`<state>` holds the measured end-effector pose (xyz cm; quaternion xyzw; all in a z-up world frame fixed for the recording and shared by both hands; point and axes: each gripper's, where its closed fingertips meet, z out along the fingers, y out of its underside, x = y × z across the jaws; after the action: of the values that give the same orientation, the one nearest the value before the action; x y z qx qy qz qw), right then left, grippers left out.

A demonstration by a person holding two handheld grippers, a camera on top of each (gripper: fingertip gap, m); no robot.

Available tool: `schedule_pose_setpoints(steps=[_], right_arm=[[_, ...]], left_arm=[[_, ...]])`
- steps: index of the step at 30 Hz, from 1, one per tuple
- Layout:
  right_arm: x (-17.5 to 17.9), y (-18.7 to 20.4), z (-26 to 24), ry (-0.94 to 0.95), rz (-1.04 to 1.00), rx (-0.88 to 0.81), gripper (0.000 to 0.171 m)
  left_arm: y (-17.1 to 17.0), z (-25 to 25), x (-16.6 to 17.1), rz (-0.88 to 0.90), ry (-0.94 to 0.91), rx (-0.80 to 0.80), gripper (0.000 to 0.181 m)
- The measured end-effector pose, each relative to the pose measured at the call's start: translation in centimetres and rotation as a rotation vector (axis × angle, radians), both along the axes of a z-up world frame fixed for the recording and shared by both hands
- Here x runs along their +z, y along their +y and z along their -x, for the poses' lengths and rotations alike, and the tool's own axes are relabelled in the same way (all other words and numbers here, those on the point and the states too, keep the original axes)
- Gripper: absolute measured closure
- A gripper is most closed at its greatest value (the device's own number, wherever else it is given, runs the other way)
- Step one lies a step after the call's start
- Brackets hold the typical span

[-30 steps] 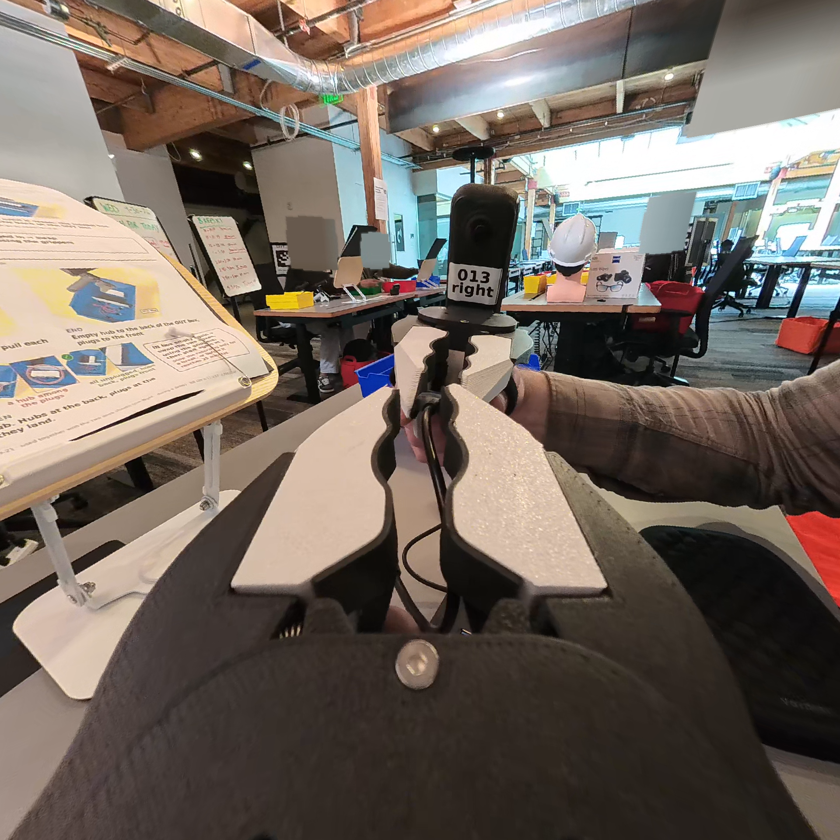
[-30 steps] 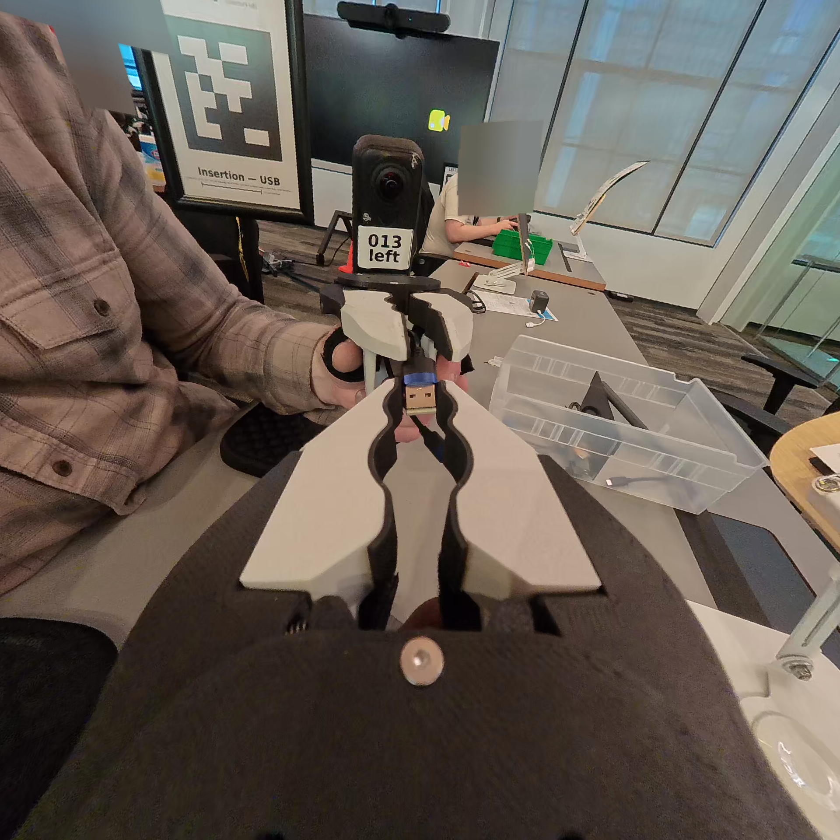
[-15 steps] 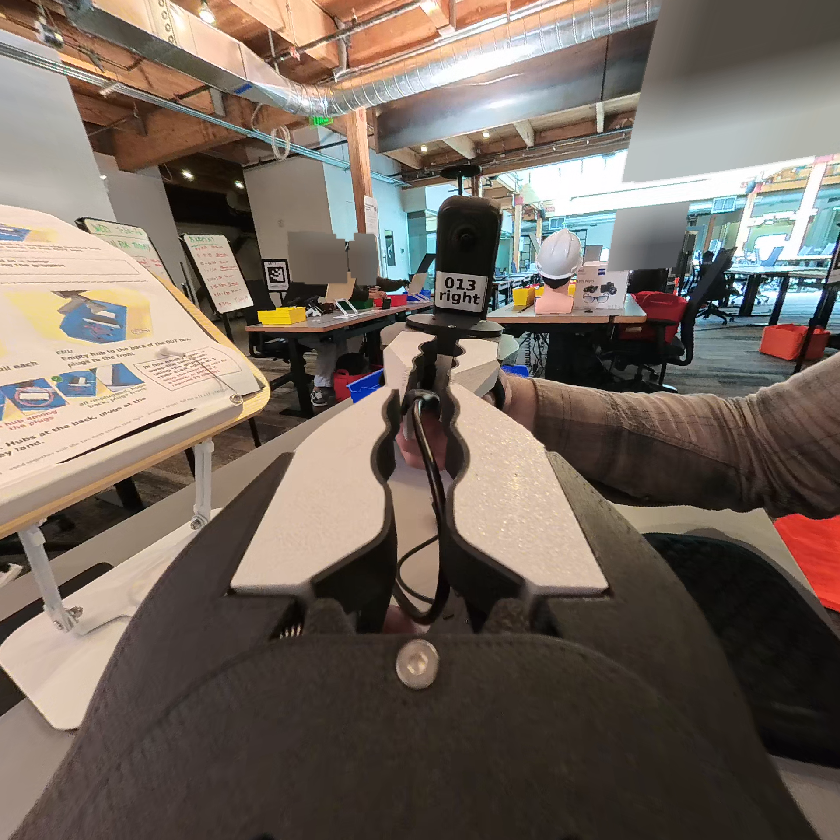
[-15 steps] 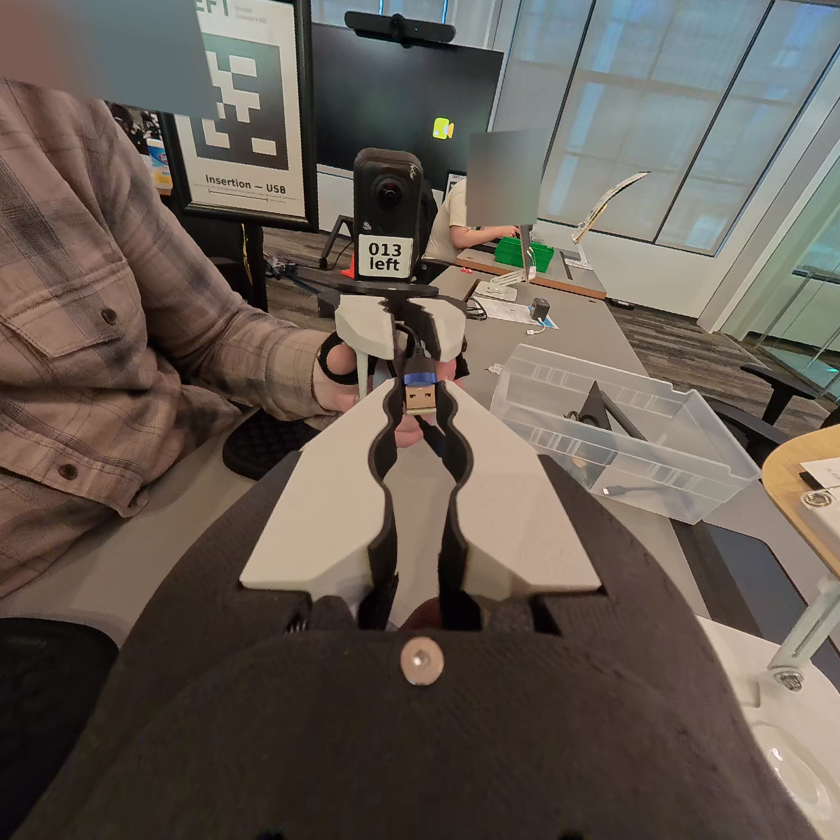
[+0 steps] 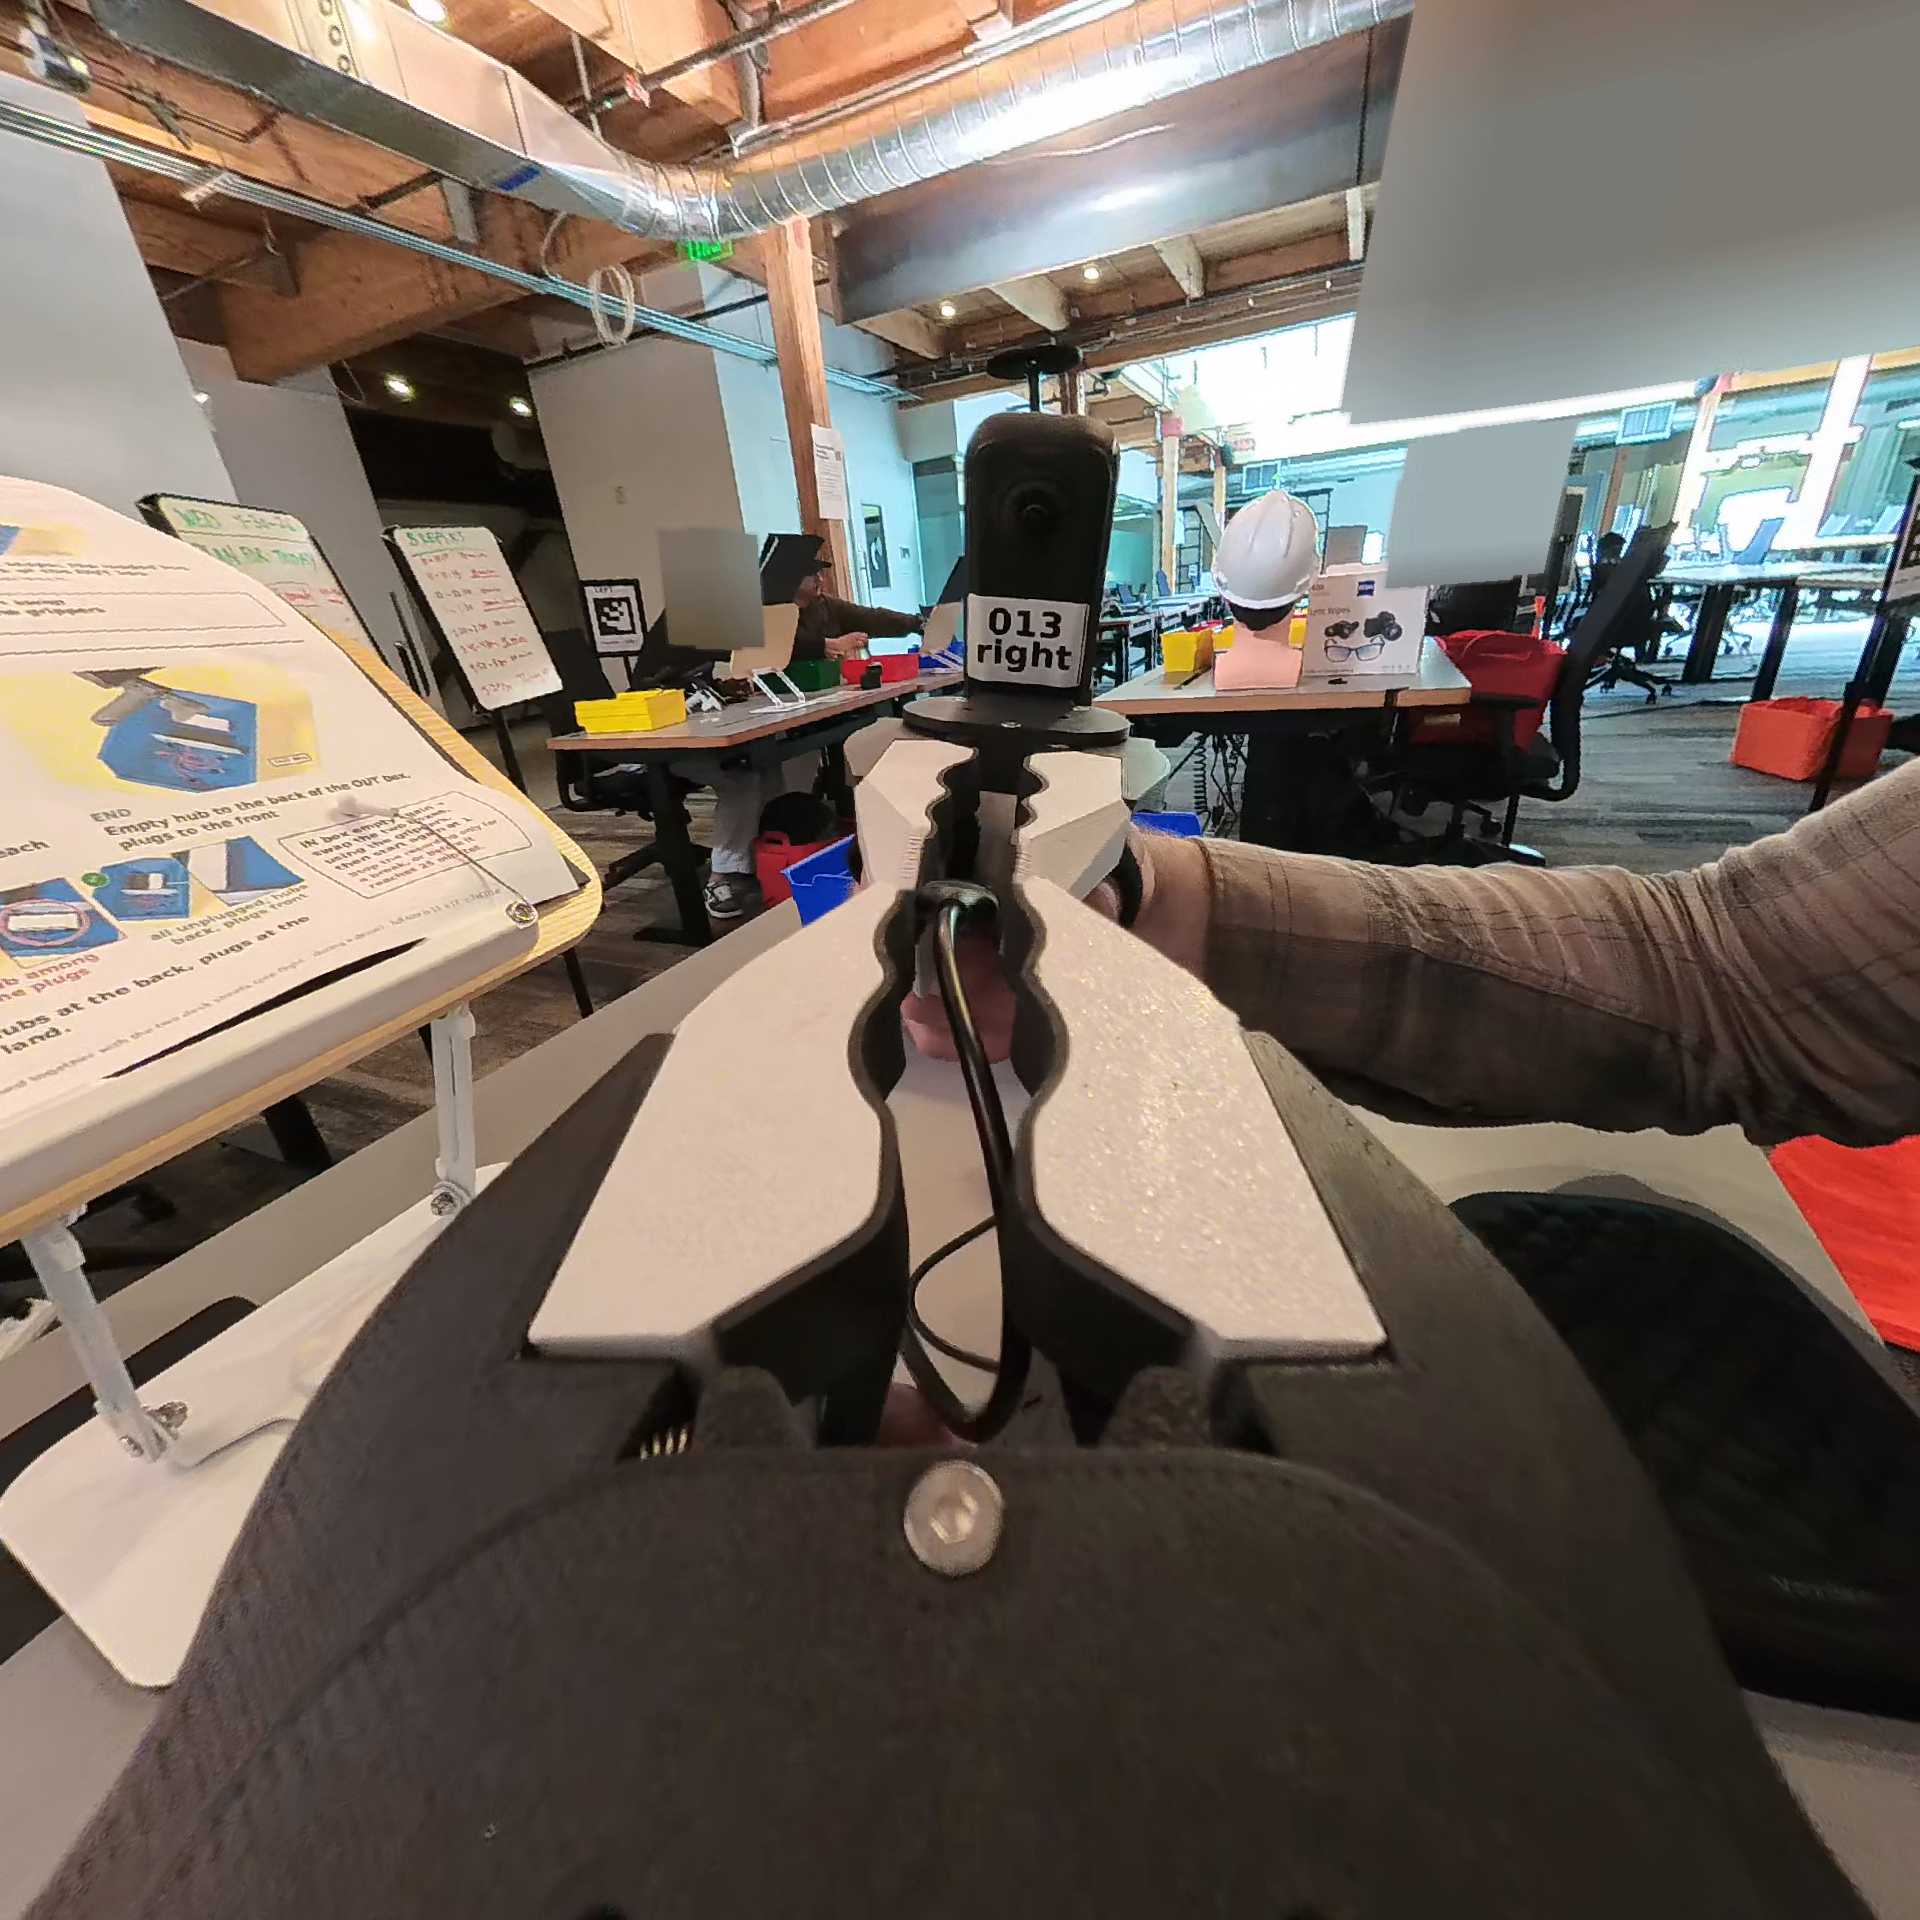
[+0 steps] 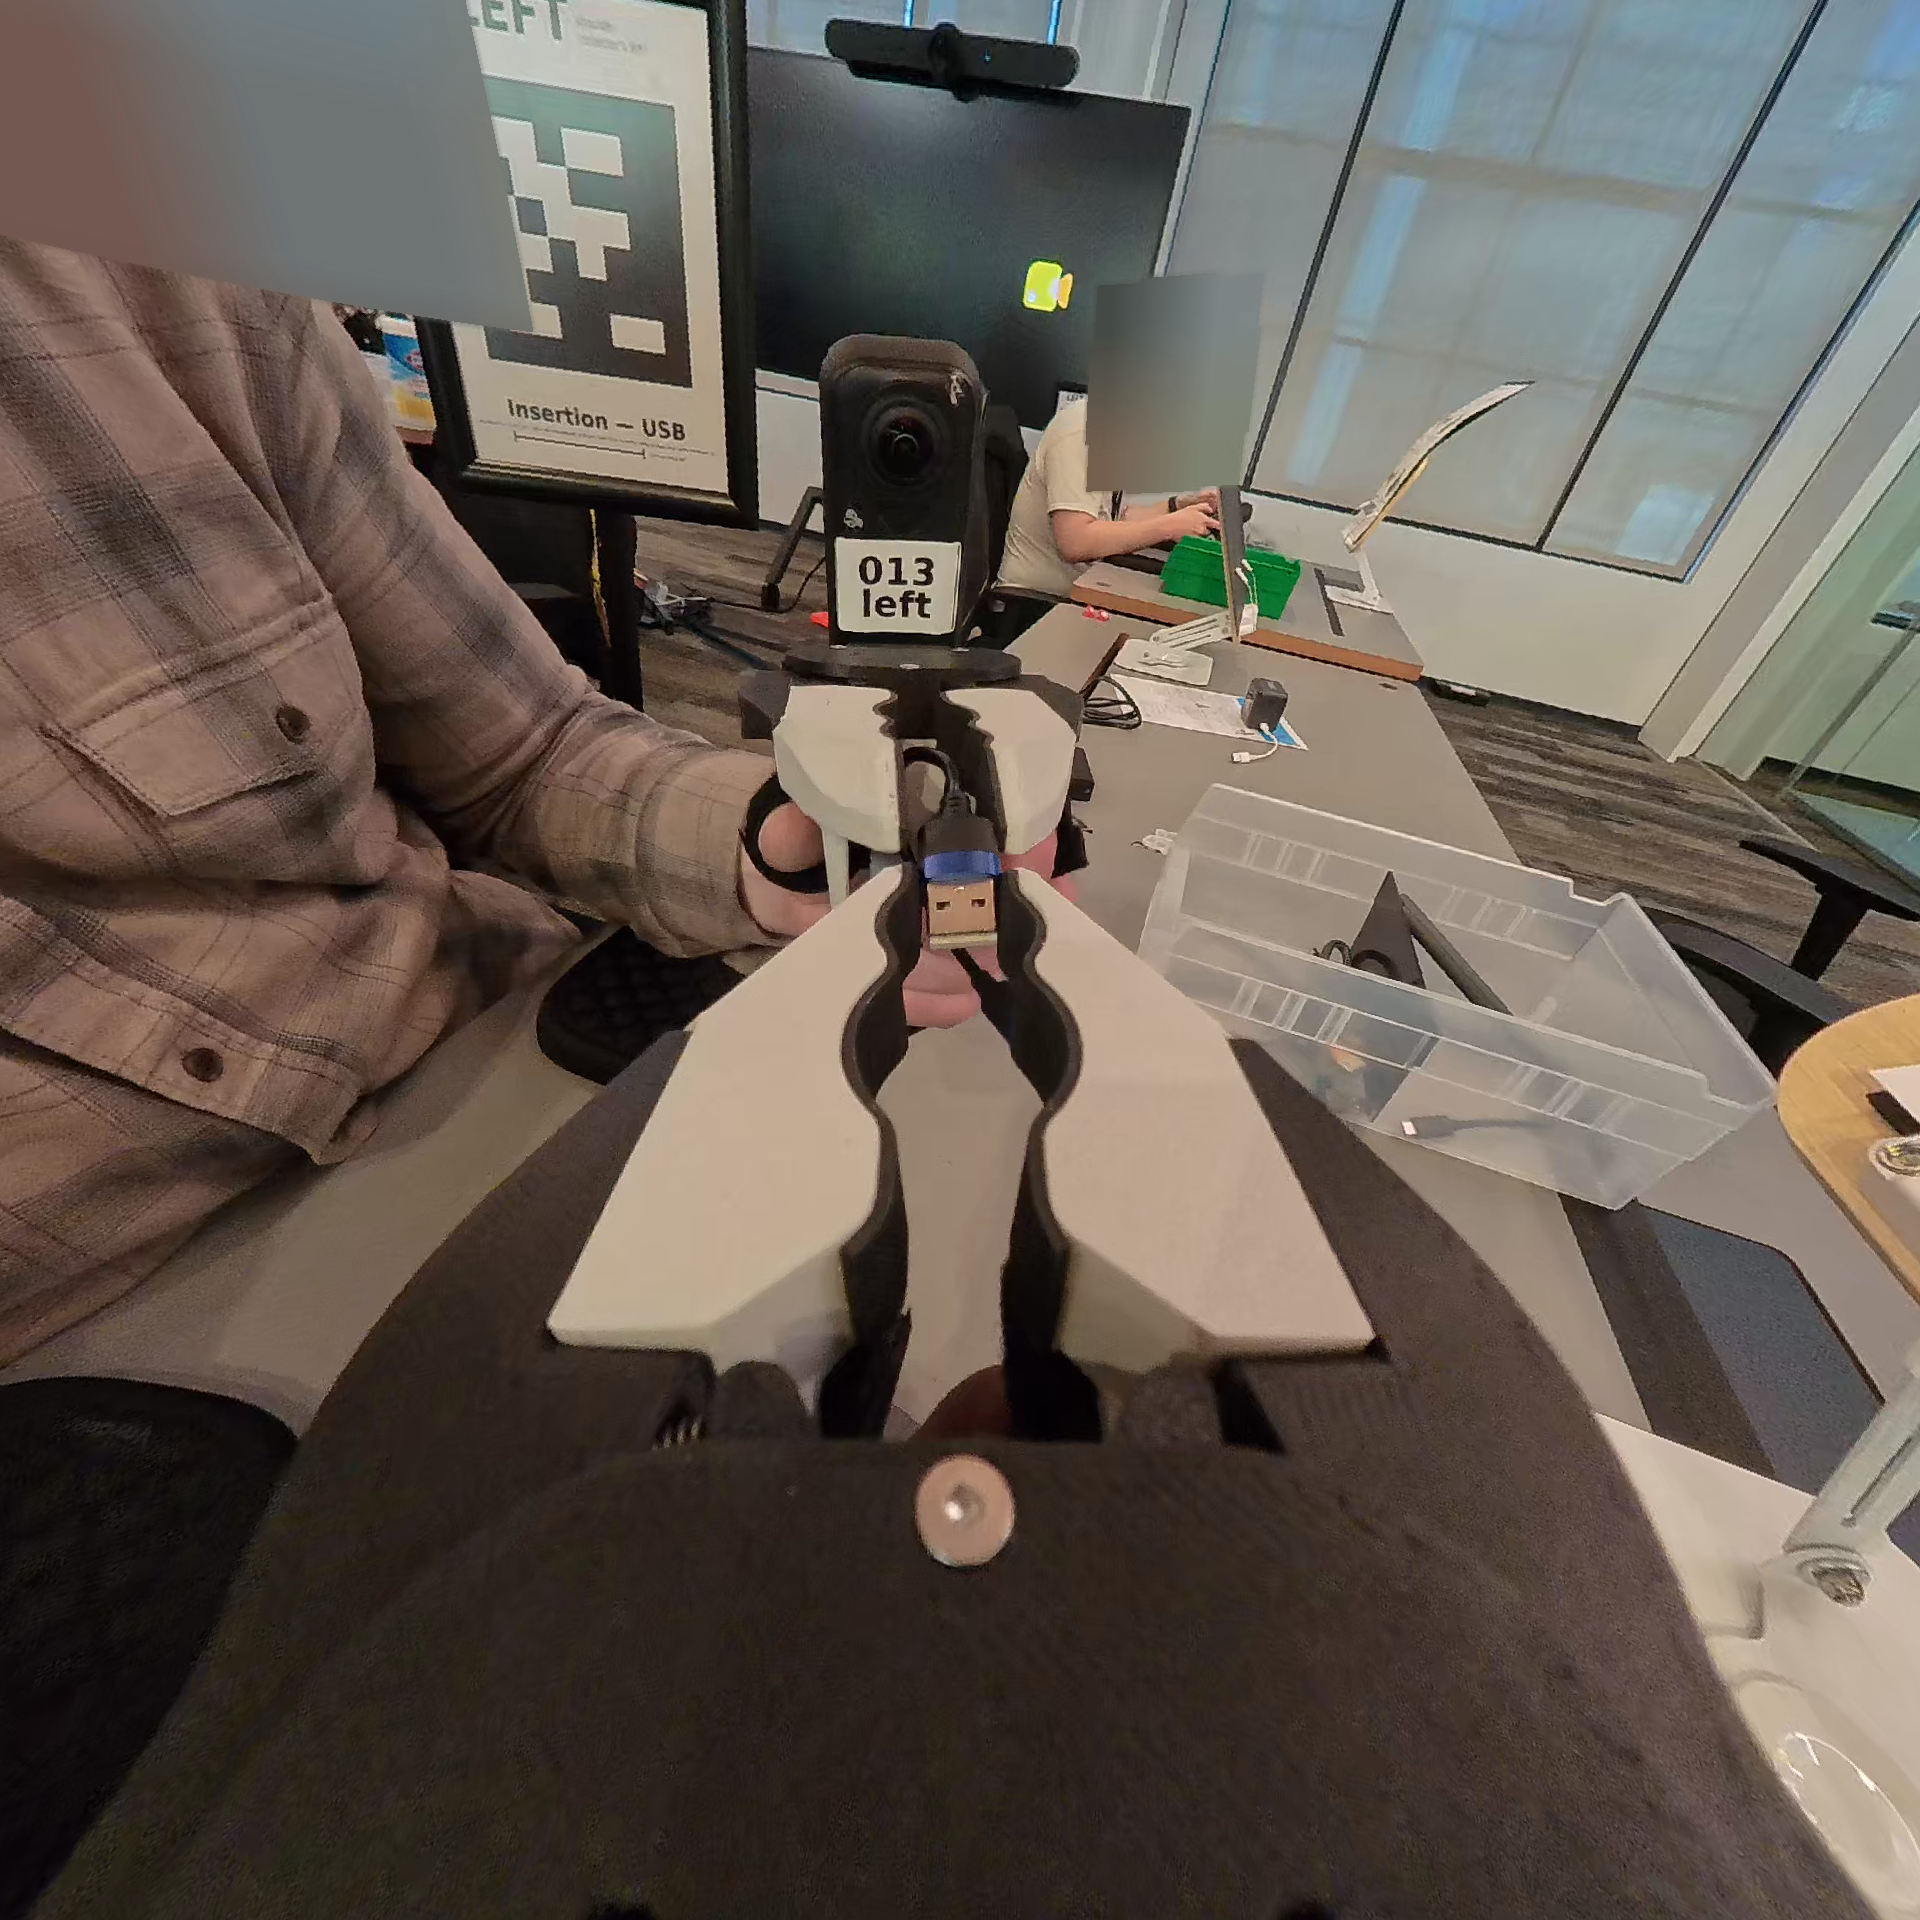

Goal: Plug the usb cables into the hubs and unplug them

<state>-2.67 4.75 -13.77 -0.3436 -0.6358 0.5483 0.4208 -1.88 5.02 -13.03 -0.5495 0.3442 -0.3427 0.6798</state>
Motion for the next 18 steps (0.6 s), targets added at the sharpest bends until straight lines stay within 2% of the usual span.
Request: schedule_pose_setpoints(steps=[18], right_arm=[[-0.13, -0.21, 0.21, -0.014, 0.011, 0.021, 0.158]], left_arm=[[0.11, -0.18, -0.27, -0.019, 0.009, 0.026, 0.166]])
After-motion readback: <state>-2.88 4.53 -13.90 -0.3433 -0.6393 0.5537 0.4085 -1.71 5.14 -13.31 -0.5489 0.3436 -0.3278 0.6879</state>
